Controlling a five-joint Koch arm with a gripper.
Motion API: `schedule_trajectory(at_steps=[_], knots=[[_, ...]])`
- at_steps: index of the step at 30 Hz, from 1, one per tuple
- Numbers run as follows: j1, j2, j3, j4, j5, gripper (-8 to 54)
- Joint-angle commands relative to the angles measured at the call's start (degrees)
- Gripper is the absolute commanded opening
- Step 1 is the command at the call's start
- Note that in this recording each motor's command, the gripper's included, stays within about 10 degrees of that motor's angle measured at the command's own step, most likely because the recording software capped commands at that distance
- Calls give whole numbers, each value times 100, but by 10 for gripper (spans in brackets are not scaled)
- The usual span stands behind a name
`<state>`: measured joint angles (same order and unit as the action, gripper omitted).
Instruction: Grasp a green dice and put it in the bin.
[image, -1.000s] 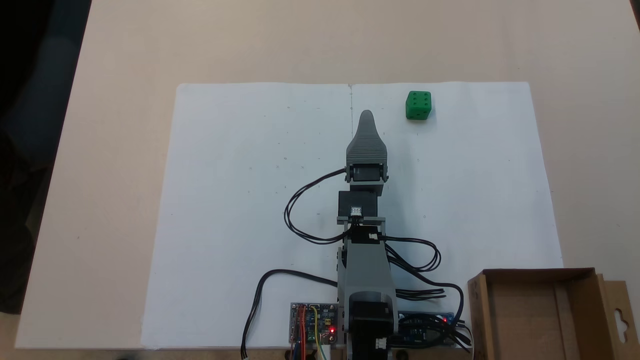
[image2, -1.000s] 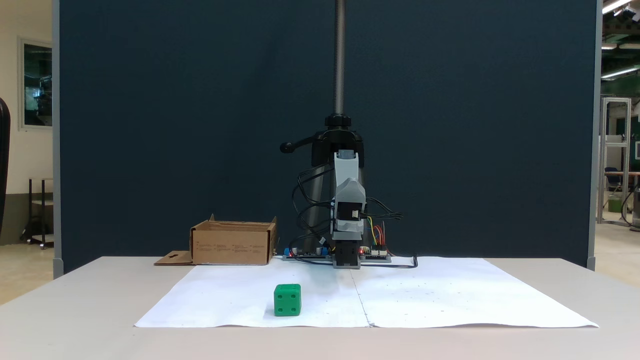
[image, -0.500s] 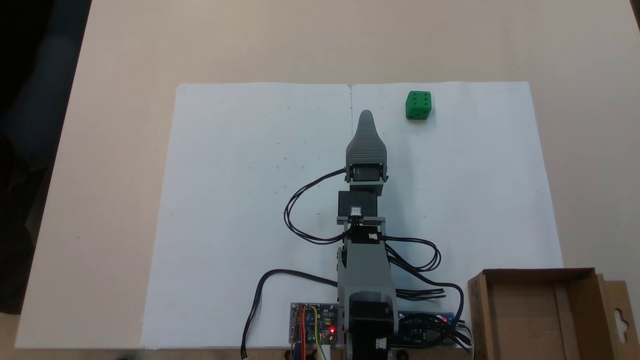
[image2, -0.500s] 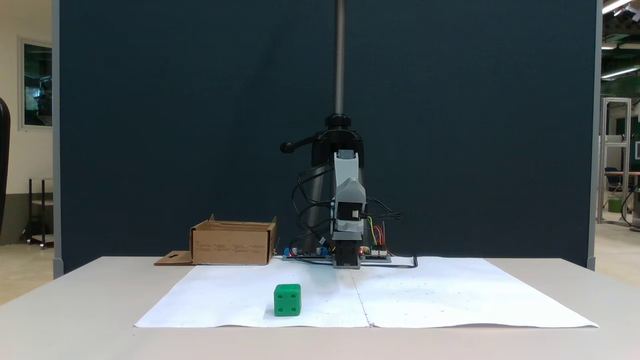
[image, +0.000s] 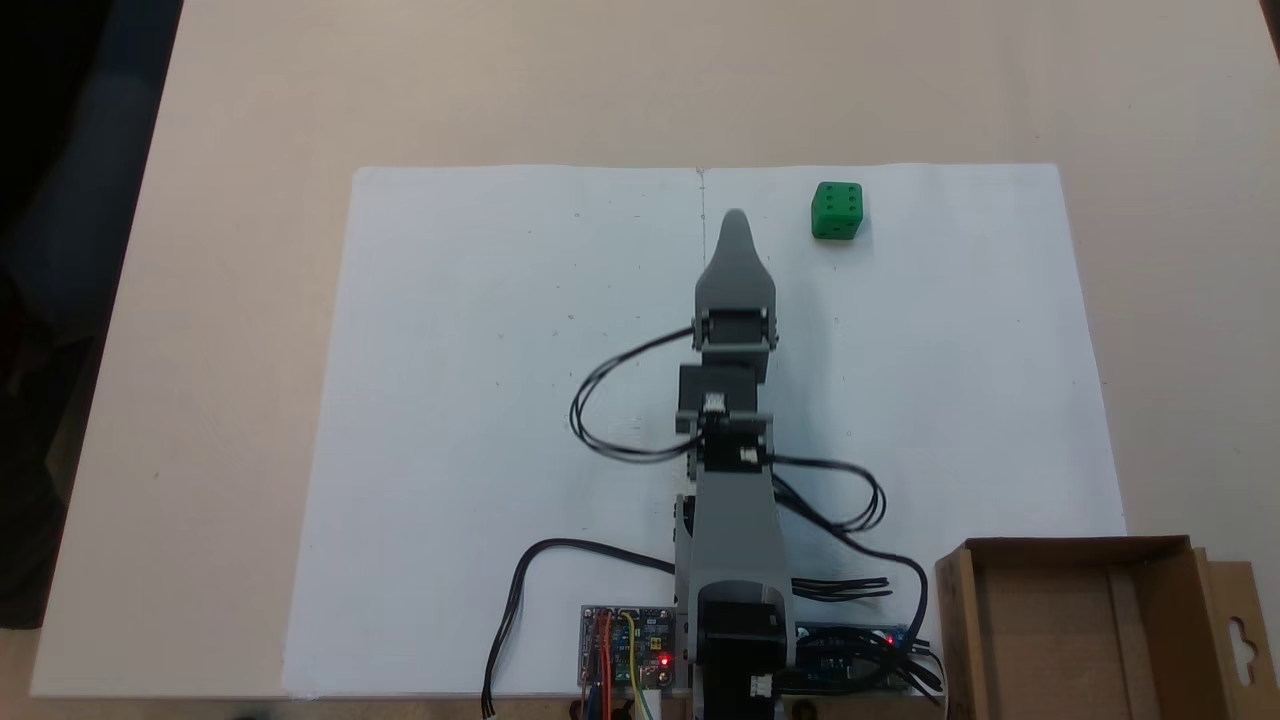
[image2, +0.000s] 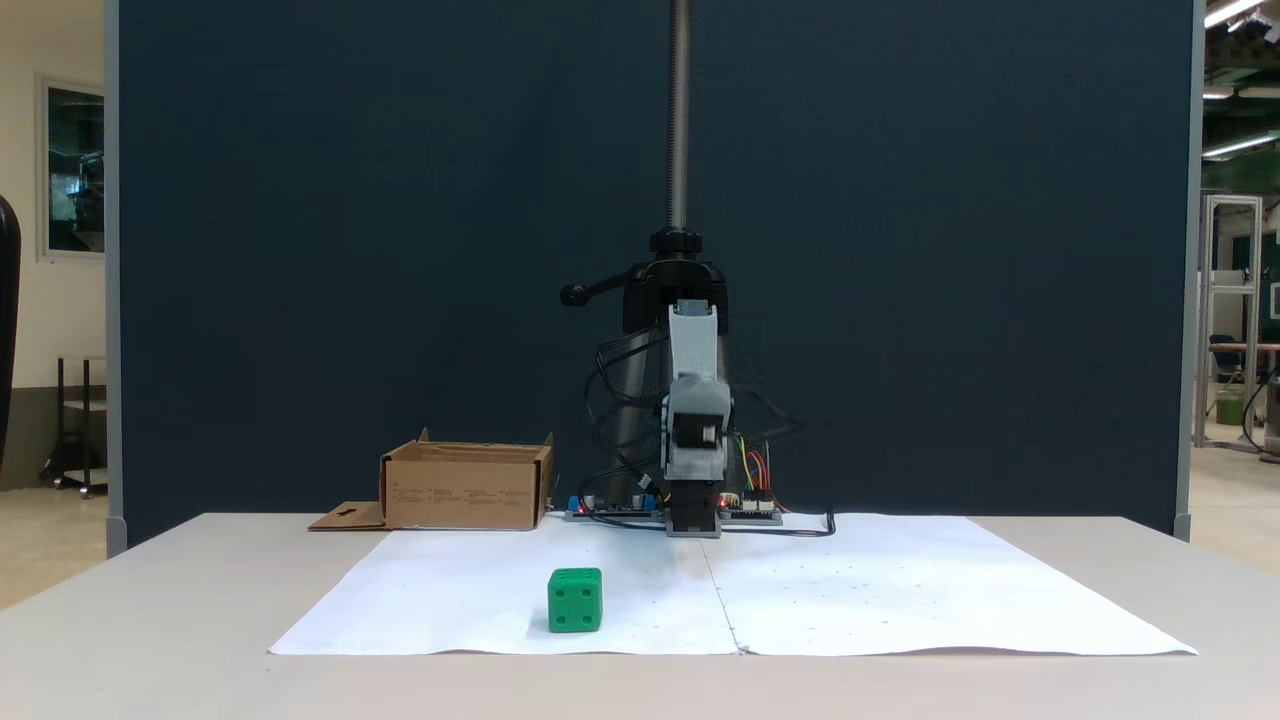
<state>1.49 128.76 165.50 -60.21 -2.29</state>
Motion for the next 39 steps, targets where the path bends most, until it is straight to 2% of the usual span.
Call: schedule_trajectory(at_steps=[1,9,17,29,39], knots=[[149,606,-457,791,105,414],[229,220,-2030,3839,114,413],[589,-844,-3507,5669,114,413],[624,-1635,-6126,9068,413,415],[1134,-3832,-9149,11206,404,417]])
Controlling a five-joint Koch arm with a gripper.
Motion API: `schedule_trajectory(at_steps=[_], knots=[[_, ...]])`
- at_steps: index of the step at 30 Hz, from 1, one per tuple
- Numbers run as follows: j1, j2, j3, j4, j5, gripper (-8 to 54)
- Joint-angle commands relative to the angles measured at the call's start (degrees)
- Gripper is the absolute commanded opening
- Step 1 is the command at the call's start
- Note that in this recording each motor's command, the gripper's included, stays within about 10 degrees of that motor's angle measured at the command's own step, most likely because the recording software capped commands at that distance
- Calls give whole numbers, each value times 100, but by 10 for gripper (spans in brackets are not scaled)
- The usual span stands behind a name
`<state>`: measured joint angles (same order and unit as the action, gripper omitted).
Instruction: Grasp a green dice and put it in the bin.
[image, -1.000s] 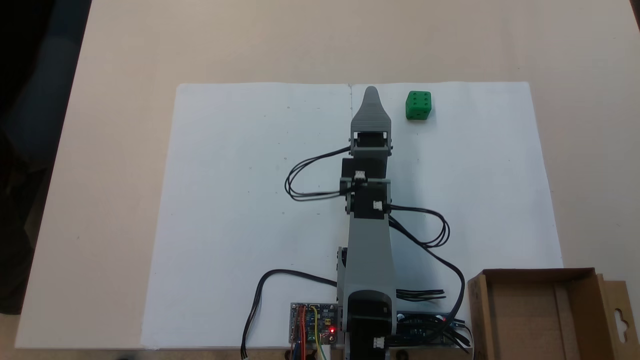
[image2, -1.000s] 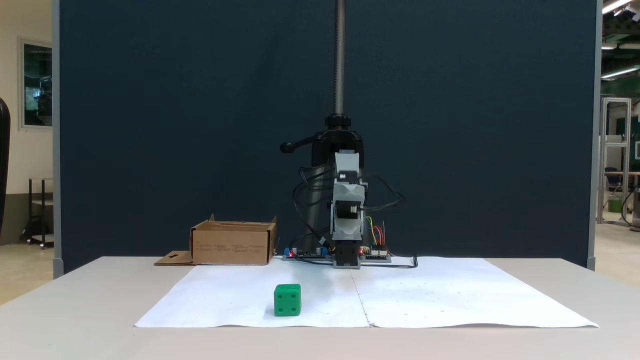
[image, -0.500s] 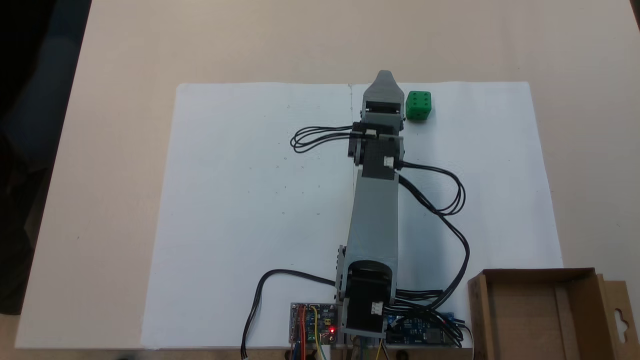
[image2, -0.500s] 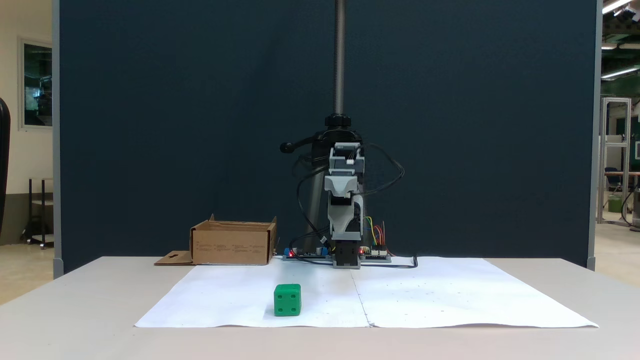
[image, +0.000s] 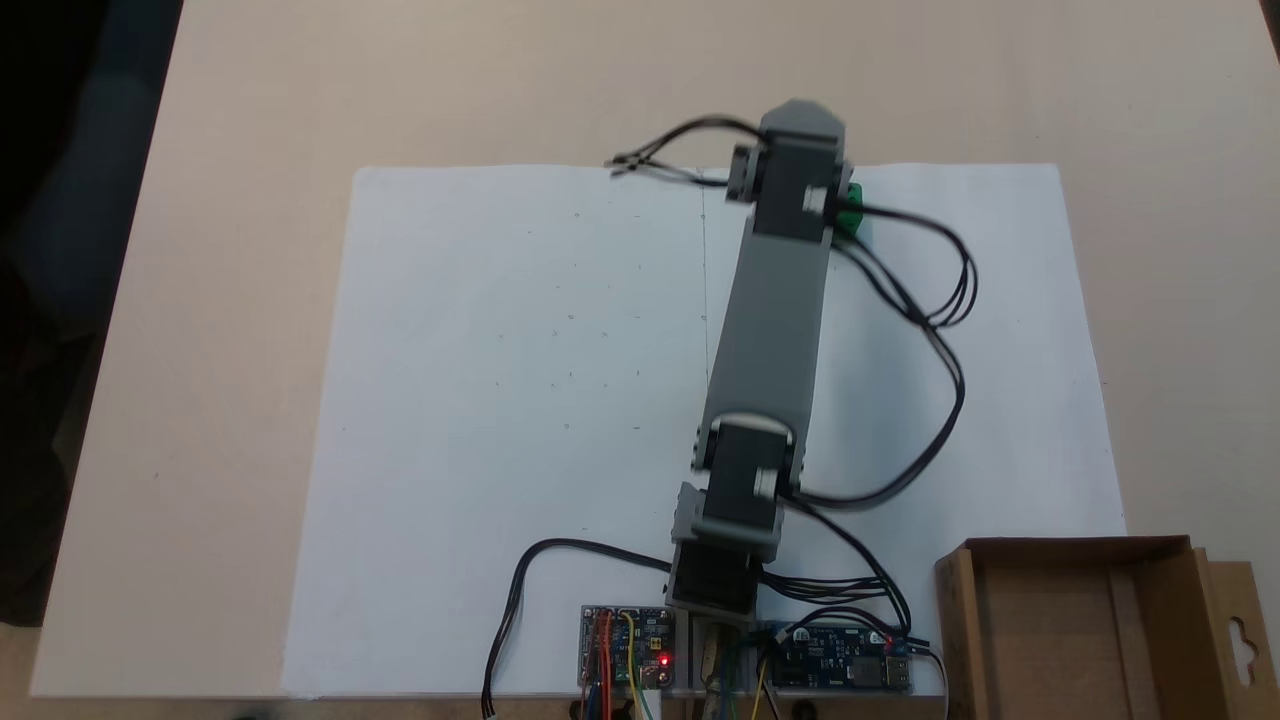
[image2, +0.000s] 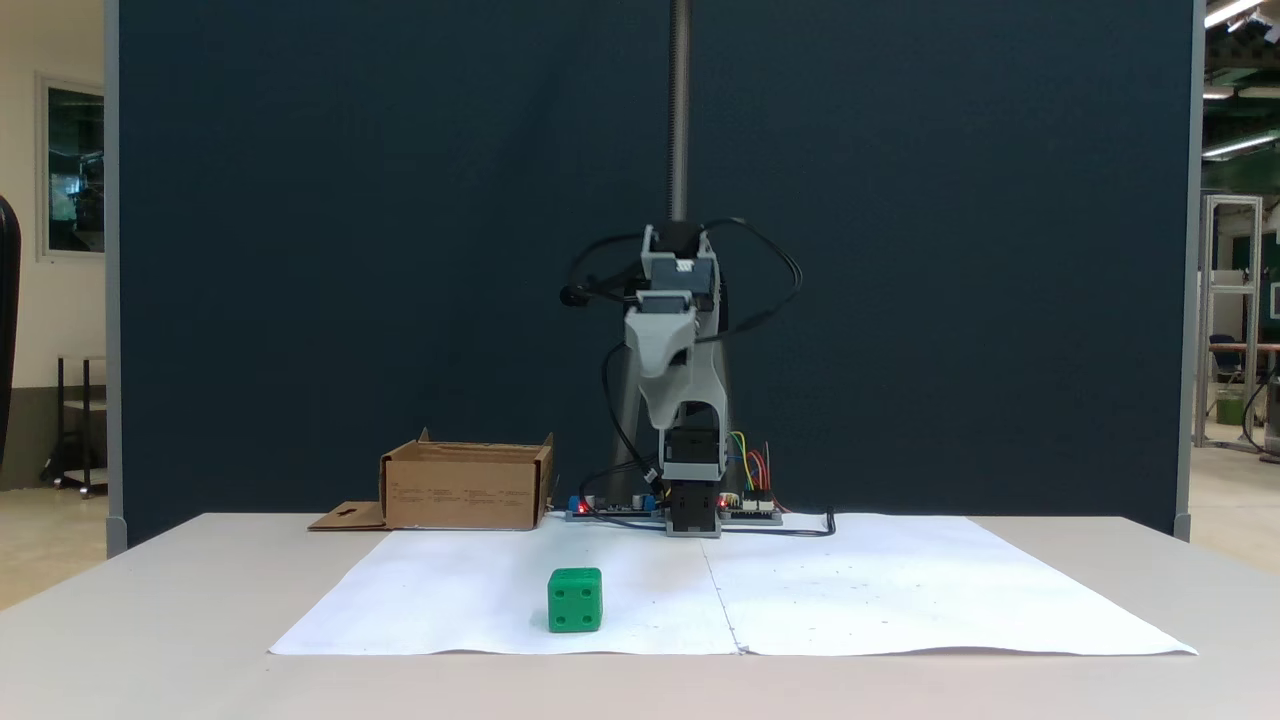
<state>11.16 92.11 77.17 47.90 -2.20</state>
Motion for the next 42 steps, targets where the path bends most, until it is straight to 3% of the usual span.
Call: schedule_trajectory(at_steps=[1,12,31,42], knots=[[202,-404,-589,483,378,417],[782,-2522,-2742,756,-167,417],[879,-3094,-3164,2021,-2285,418],[1318,-3612,-3718,2021,-2540,417]])
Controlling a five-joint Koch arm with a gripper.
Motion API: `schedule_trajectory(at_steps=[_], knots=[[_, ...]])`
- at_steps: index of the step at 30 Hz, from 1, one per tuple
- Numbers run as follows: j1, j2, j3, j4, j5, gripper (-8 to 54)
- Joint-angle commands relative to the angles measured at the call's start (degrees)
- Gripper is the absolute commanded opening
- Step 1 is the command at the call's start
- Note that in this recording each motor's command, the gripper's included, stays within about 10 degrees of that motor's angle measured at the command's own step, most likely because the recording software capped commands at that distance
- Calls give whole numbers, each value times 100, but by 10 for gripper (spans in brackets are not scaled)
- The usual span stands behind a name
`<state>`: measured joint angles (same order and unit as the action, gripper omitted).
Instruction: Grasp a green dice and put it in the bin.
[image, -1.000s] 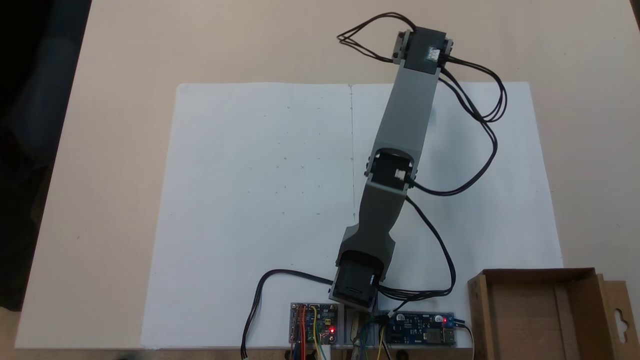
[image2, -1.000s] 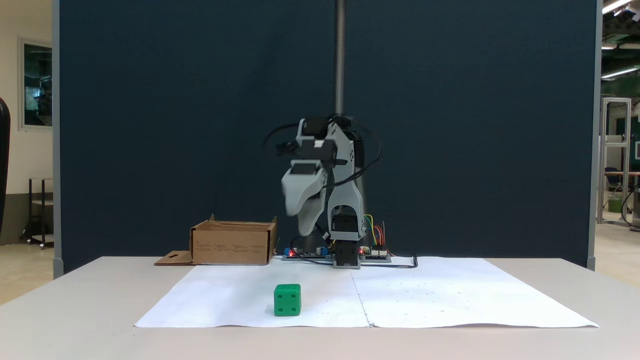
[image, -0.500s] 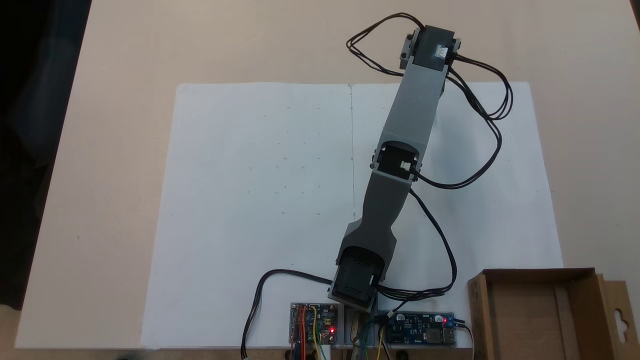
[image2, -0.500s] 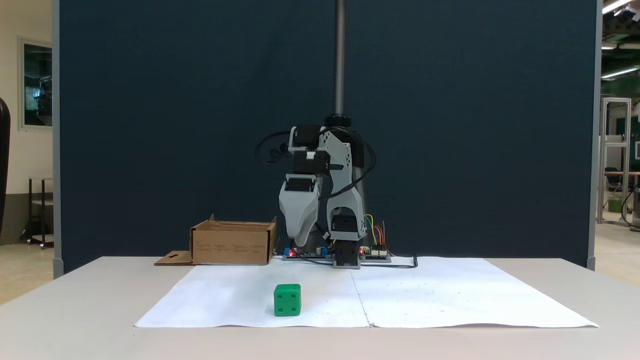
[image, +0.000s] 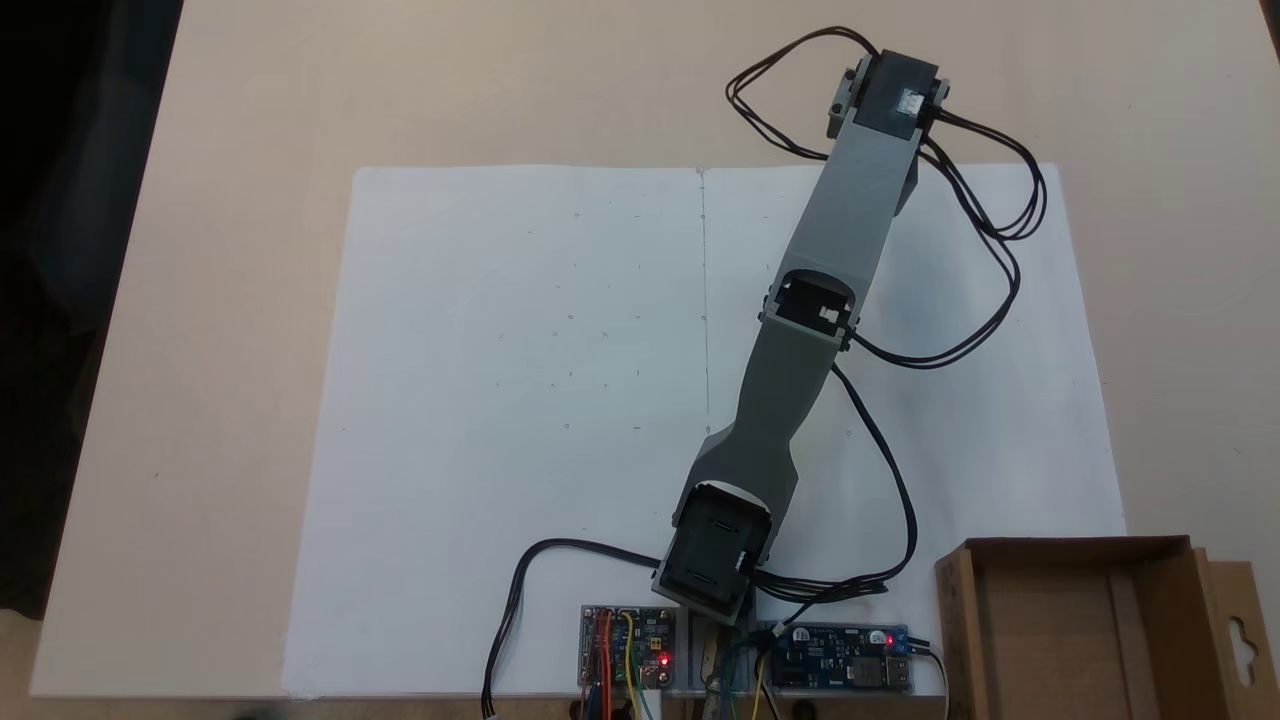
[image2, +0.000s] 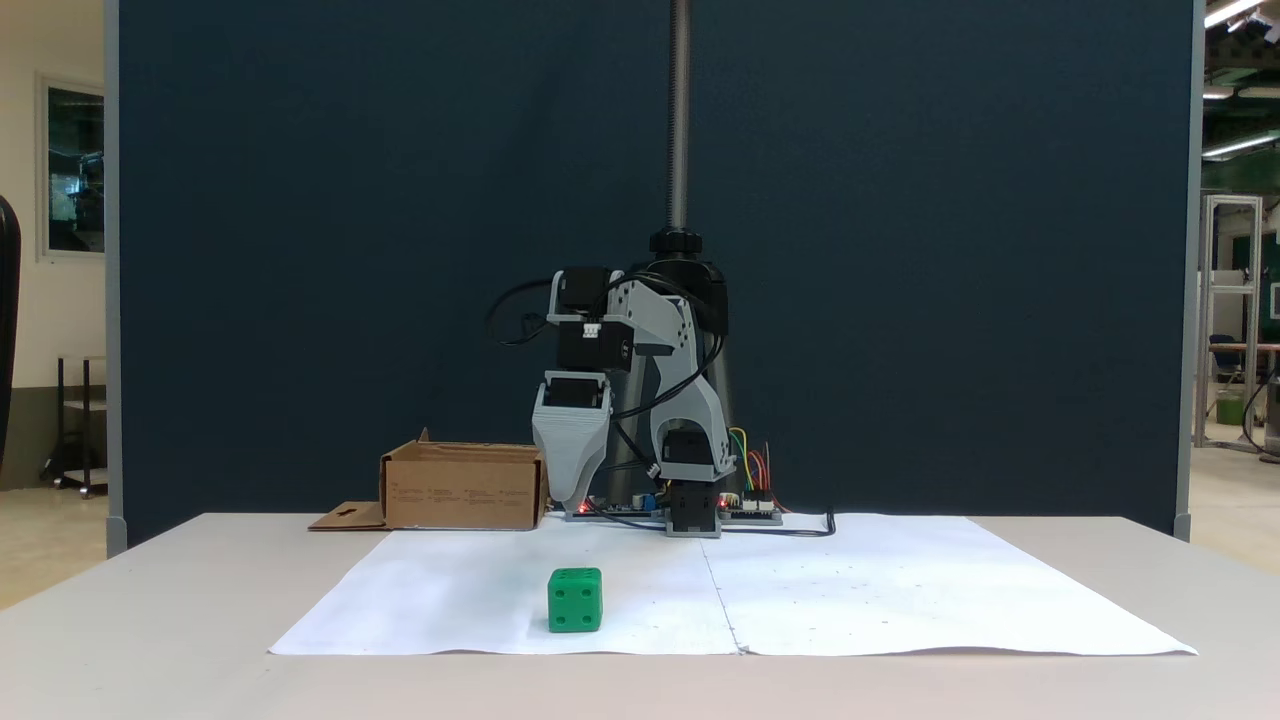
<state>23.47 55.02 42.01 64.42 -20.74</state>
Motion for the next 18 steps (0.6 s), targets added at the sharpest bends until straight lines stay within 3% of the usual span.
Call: schedule_trajectory(at_steps=[1,18], knots=[[105,62,-202,369,-694,418],[79,-642,-202,-44,-721,417]])
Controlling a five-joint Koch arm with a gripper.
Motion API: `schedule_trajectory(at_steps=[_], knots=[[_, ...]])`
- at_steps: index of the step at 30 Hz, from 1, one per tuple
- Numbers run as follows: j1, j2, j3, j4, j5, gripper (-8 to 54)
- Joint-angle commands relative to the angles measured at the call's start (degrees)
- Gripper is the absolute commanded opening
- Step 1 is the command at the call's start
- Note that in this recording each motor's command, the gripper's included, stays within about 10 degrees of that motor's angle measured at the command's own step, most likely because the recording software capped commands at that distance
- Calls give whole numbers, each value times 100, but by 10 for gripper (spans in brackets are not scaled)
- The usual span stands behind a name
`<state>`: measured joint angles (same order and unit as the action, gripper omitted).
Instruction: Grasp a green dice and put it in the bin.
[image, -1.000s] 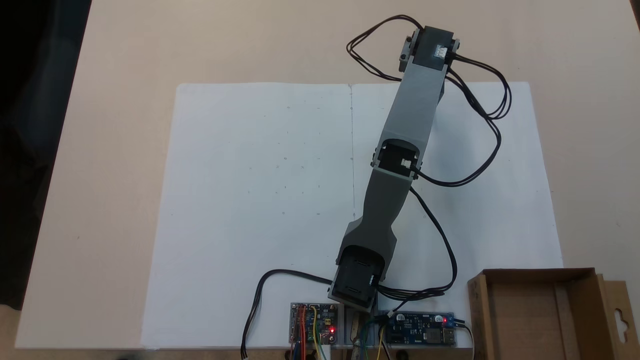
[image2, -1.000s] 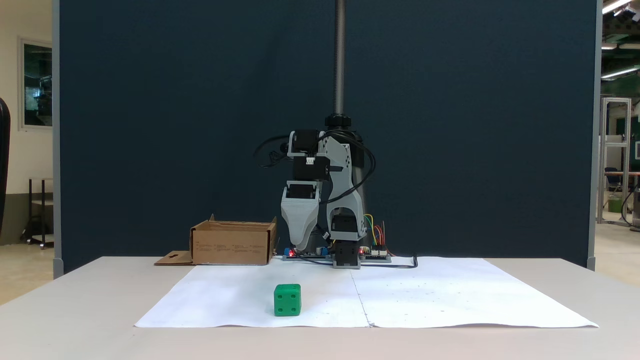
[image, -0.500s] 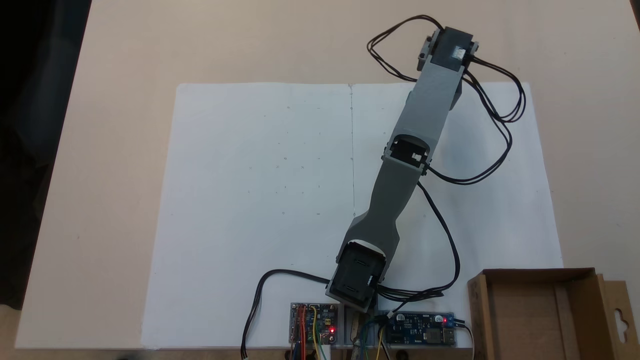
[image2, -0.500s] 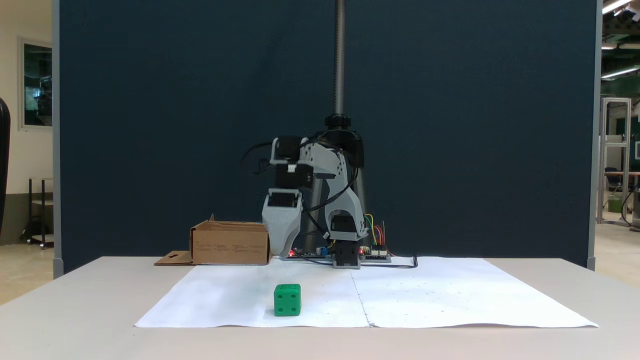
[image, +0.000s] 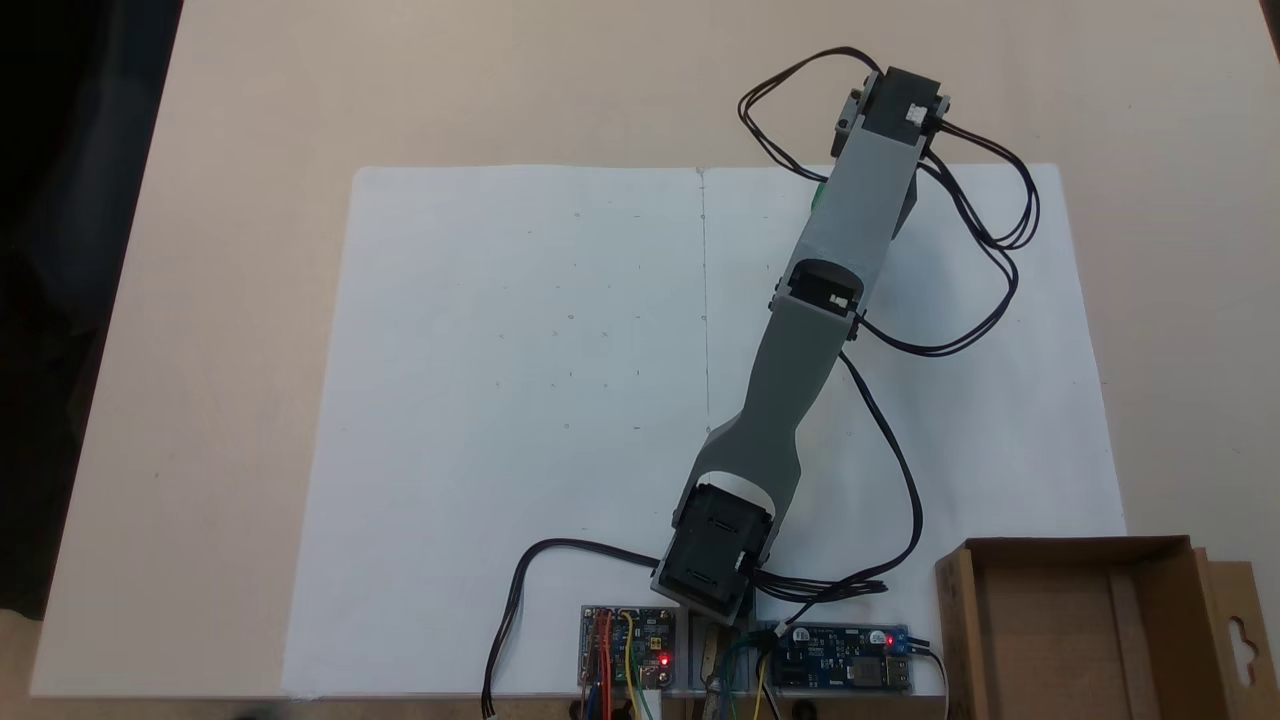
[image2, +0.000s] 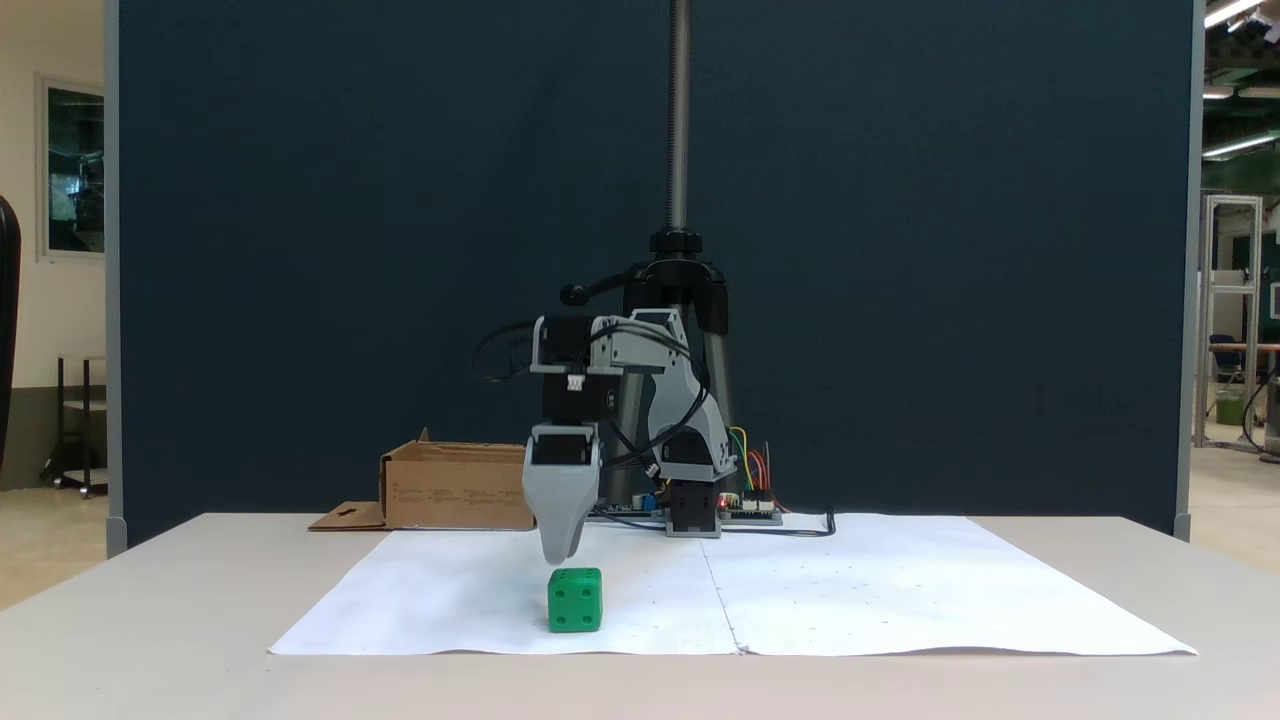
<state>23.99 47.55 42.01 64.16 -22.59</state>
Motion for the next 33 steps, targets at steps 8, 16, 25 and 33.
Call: schedule_trajectory(at_steps=[8,16,25,33], knots=[[-70,-132,-316,-281,-519,417],[-246,-176,-404,-290,-448,417],[-272,-352,-413,-483,-413,416],[-281,-483,-413,-589,-413,416]])
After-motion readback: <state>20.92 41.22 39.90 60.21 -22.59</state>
